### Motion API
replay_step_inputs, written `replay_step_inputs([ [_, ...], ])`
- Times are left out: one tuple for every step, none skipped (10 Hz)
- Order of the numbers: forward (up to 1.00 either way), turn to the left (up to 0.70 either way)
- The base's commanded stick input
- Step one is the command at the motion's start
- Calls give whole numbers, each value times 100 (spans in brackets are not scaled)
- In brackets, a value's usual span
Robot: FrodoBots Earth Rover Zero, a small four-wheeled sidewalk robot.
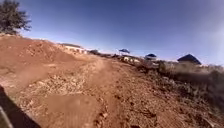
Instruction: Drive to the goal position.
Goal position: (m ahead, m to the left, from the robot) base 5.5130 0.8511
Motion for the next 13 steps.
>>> replay_step_inputs([
  [50, 0],
  [50, 0],
  [50, 0],
  [50, 0],
  [50, 0],
  [50, 0],
  [50, 0],
  [50, 0],
  [50, 0],
  [50, 0],
  [50, 0],
  [50, 0],
  [50, 0],
])
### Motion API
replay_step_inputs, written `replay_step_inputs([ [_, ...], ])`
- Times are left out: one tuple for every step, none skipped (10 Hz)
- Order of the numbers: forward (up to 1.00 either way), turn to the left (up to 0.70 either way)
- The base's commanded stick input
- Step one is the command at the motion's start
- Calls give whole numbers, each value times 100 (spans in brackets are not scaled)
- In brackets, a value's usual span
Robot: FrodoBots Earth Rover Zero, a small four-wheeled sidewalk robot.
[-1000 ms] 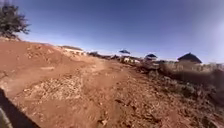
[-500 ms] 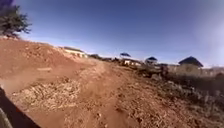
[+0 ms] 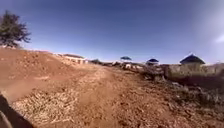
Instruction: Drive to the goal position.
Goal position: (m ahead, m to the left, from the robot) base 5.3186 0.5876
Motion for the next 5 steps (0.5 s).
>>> replay_step_inputs([
  [50, 0],
  [50, 0],
  [50, 0],
  [50, 0],
  [50, 0],
])
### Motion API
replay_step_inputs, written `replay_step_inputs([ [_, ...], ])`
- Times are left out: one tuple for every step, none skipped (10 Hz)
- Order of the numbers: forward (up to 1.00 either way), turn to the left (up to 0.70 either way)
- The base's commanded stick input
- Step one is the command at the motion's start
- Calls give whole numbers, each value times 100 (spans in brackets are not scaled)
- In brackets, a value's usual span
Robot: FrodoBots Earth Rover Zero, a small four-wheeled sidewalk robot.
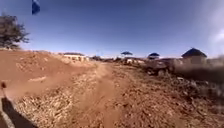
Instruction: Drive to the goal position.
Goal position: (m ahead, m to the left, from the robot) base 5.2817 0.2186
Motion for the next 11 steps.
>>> replay_step_inputs([
  [50, 0],
  [50, 0],
  [50, 0],
  [50, 0],
  [50, 0],
  [50, 0],
  [50, 0],
  [50, 0],
  [50, 0],
  [50, 0],
  [50, 0],
])
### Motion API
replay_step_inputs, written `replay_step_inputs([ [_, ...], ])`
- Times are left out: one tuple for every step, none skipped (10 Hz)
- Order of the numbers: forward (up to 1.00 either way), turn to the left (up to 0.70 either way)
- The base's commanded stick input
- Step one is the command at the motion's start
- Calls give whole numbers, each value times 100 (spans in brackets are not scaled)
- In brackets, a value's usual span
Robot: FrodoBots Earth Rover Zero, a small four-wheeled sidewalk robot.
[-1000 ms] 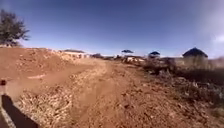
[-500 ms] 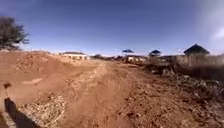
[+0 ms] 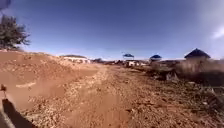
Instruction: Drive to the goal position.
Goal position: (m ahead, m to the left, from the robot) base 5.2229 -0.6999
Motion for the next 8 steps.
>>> replay_step_inputs([
  [50, 0],
  [50, 0],
  [50, 0],
  [50, 0],
  [50, 0],
  [50, 0],
  [50, 0],
  [50, 0],
])
